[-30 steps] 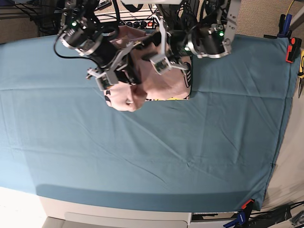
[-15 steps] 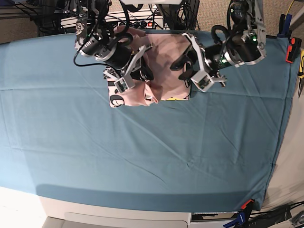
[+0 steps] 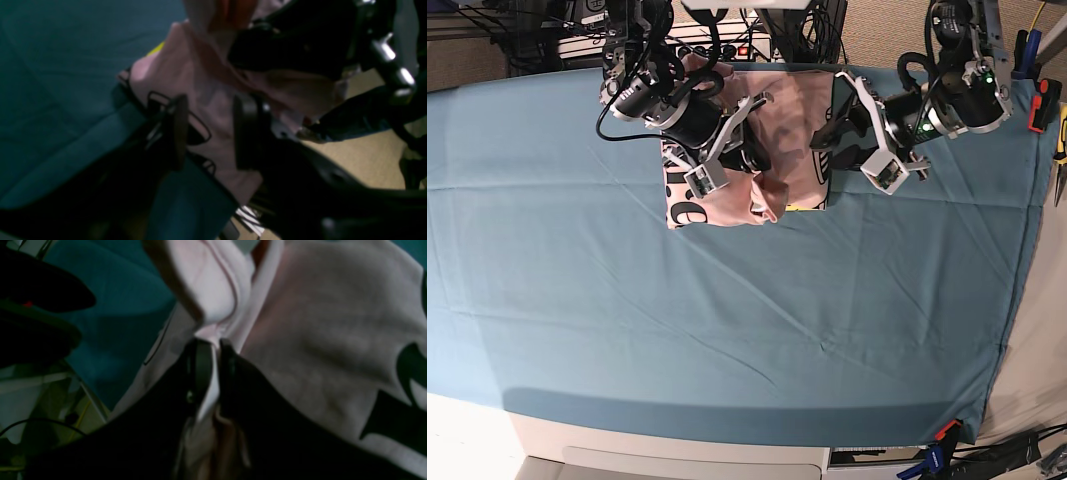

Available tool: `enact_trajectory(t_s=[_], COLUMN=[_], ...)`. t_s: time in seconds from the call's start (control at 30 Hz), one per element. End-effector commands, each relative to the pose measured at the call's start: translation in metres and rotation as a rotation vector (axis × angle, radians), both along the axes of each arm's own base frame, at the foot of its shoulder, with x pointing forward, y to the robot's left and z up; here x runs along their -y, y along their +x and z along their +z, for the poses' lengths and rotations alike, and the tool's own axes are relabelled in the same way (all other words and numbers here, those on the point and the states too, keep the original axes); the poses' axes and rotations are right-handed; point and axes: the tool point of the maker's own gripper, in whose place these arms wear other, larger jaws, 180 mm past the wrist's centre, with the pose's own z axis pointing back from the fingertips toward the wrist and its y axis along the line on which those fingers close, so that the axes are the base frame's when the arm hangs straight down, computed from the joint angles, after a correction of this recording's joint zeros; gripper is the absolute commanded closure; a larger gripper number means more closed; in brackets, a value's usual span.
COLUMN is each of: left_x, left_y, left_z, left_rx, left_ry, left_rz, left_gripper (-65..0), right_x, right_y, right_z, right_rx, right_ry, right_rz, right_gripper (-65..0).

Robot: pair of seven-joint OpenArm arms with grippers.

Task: Fold the T-shirt properly
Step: 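Fold the shirt end over toward the left gripper, then release the fabric and lift both grippers off the folded shirt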

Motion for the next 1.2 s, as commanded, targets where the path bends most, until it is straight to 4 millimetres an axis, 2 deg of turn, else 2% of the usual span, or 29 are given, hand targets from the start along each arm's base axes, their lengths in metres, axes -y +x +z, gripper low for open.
enact_trajectory(t_s=[0.0, 0.07, 0.3, 0.43, 0.57, 0.63, 0.67, 0.7, 0.77, 0.9, 1.0, 1.07, 1.17], left_x=[0.002, 0.0, -0.005, -0.008, -0.011, -0.013, -0.014, -0.015, -0.016, -0.016, -0.016, -0.014, -0.011], left_y=[0.002, 0.002, 0.001, 0.001, 0.001, 0.0, 0.0, 0.0, 0.0, 0.0, 0.0, -0.001, -0.001], left_z=[0.012, 0.012, 0.01, 0.009, 0.008, 0.007, 0.007, 0.007, 0.006, 0.006, 0.007, 0.009, 0.012], left_rx=[0.04, 0.041, 0.04, 0.04, 0.04, 0.039, 0.04, 0.04, 0.039, 0.039, 0.039, 0.039, 0.039], left_ry=[-0.027, -0.019, 0.004, 0.018, 0.031, 0.04, 0.044, 0.049, 0.057, 0.056, 0.053, 0.035, 0.011], left_rz=[-0.013, -0.016, -0.025, -0.03, -0.035, -0.038, -0.04, -0.042, -0.044, -0.045, -0.045, -0.049, -0.053], left_gripper=[-21.3, -21.3, -21.3, -21.3, -21.3, -21.3, -21.3, -21.3, -21.3, -21.2, -21.3, -21.3, -21.3], right_x=[-0.007, -0.013, -0.035, -0.051, -0.074, -0.076, -0.072, -0.066, -0.046, 0.007, 0.056, 0.082, 0.083], right_y=[0.003, 0.001, -0.008, -0.015, -0.033, -0.037, -0.035, -0.032, -0.024, -0.012, -0.002, -0.001, -0.003], right_z=[0.014, 0.019, 0.046, 0.069, 0.086, 0.09, 0.092, 0.095, 0.103, 0.124, 0.1, 0.086, 0.078], right_rx=[0.043, 0.053, 0.097, 0.111, 0.069, 0.079, 0.101, 0.13, 0.203, 0.344, 0.273, 0.21, 0.178], right_ry=[0.049, 0.088, 0.252, 0.401, 0.516, 0.493, 0.46, 0.416, 0.318, 0.147, 0.014, -0.044, -0.054], right_rz=[0.013, 0.042, 0.128, 0.171, 0.261, 0.286, 0.284, 0.273, 0.223, 0.057, -0.156, -0.279, -0.295], right_gripper=[-14.2, -18.9, -18.9, -18.9, -18.9, -18.5, -18.0, -14.6, -1.6, 0.0, 0.0, 0.0, 0.0])
